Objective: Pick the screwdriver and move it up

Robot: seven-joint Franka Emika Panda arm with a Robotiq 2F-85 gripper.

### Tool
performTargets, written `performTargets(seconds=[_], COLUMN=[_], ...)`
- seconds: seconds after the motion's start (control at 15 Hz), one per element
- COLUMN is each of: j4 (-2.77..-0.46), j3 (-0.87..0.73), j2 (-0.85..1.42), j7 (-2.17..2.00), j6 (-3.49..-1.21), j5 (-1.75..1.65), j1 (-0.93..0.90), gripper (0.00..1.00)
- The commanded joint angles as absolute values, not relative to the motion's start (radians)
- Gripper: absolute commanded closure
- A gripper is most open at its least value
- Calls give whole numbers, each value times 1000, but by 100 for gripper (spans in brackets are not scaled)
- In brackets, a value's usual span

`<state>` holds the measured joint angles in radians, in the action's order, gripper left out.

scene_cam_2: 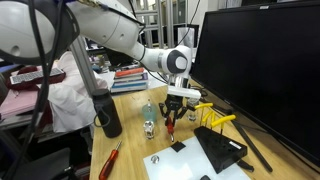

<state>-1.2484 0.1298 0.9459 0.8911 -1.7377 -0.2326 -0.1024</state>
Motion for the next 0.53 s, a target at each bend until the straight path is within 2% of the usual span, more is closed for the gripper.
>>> performTargets(seconds=[0.0, 0.13, 0.33, 0.4, 0.47], j4=[-1134, -1104, -1082, -1115, -1105], j3=[124, 114, 103, 106, 104], j2=[1002, 1011, 1000, 992, 992], j7=[946, 948, 946, 929, 929], j6=[-1646, -1616, -1574, -1609, -1599], j5=[-233, -234, -235, -232, -232], j1=[-95, -95, -90, -93, -92], gripper=[44, 37, 14, 33, 25])
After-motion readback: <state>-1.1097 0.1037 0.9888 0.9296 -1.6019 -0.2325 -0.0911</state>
